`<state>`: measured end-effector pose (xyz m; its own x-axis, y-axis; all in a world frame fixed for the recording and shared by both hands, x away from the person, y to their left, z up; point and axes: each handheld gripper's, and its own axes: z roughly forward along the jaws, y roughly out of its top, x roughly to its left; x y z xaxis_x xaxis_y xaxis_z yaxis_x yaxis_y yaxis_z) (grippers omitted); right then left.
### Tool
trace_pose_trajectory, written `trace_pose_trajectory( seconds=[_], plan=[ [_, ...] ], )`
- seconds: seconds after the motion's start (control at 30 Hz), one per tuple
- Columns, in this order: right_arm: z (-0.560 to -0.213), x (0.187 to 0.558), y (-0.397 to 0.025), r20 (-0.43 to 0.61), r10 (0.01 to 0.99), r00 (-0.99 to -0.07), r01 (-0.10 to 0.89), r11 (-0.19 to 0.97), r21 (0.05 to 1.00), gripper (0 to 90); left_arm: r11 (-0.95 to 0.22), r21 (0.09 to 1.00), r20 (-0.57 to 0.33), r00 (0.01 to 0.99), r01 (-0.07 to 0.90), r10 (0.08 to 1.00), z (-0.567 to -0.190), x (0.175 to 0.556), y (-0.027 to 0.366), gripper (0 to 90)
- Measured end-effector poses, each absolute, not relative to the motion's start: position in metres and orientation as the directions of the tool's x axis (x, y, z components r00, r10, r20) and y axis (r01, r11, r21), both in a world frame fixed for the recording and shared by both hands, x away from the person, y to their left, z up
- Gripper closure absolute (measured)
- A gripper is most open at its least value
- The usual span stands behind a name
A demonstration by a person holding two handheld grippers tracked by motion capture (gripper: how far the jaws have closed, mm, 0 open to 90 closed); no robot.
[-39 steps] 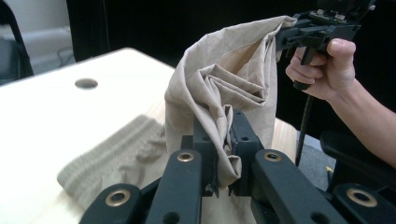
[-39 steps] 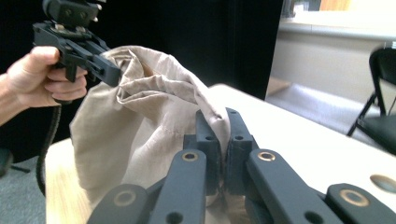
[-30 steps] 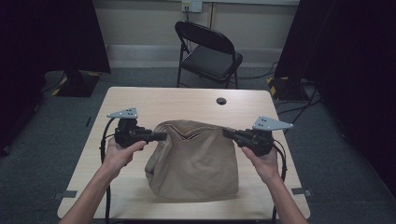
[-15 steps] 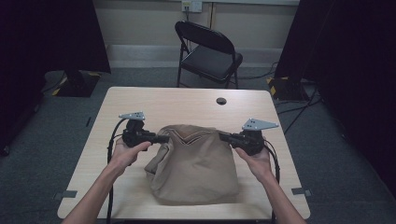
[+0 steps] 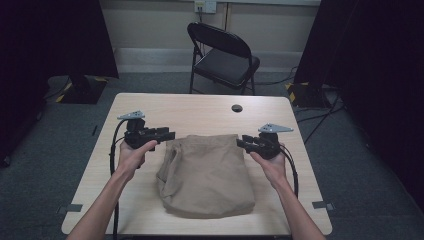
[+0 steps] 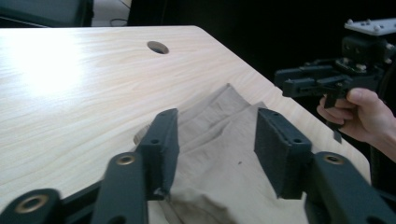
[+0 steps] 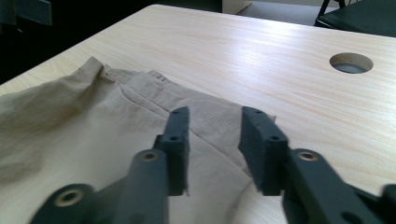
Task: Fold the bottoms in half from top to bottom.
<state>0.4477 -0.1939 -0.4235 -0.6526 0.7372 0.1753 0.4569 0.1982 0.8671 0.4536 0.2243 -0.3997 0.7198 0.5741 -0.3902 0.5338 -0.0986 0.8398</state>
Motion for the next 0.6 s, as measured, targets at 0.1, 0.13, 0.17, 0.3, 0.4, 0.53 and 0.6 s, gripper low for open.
trace_pose_trajectory(
  seconds=[0.1,0.13,0.17,0.3,0.4,0.53,0.6],
  plan=[
    [-0.421,0.443,-0.188,0.167,0.719,-0.675,0.446,0.217,0.869,62.8,-0.168,0.836,-0.365,0.759,0.522,0.539,-0.404,0.443,0.214,62.5],
    [-0.421,0.441,-0.186,0.165,0.718,-0.676,0.451,0.225,0.864,62.5,-0.200,0.832,-0.354,0.773,0.518,0.526,-0.406,0.439,0.209,66.0],
    [-0.421,0.439,-0.185,0.162,0.717,-0.679,0.453,0.236,0.860,61.8,-0.225,0.823,-0.355,0.781,0.521,0.513,-0.409,0.435,0.205,67.6],
    [-0.429,0.435,-0.188,0.139,0.730,-0.669,0.466,0.266,0.844,57.1,-0.263,0.803,-0.344,0.775,0.535,0.530,-0.423,0.426,0.194,59.8],
    [-0.439,0.438,-0.200,0.162,0.749,-0.642,0.499,0.248,0.830,54.1,-0.251,0.798,-0.336,0.749,0.549,0.571,-0.431,0.432,0.200,52.4],
    [-0.446,0.443,-0.207,0.168,0.761,-0.626,0.513,0.240,0.824,53.0,-0.177,0.805,-0.354,0.699,0.566,0.621,-0.435,0.441,0.218,47.1],
    [-0.451,0.448,-0.206,0.172,0.764,-0.622,0.521,0.241,0.819,53.3,-0.184,0.802,-0.346,0.692,0.569,0.634,-0.438,0.443,0.220,44.9]
  ],
)
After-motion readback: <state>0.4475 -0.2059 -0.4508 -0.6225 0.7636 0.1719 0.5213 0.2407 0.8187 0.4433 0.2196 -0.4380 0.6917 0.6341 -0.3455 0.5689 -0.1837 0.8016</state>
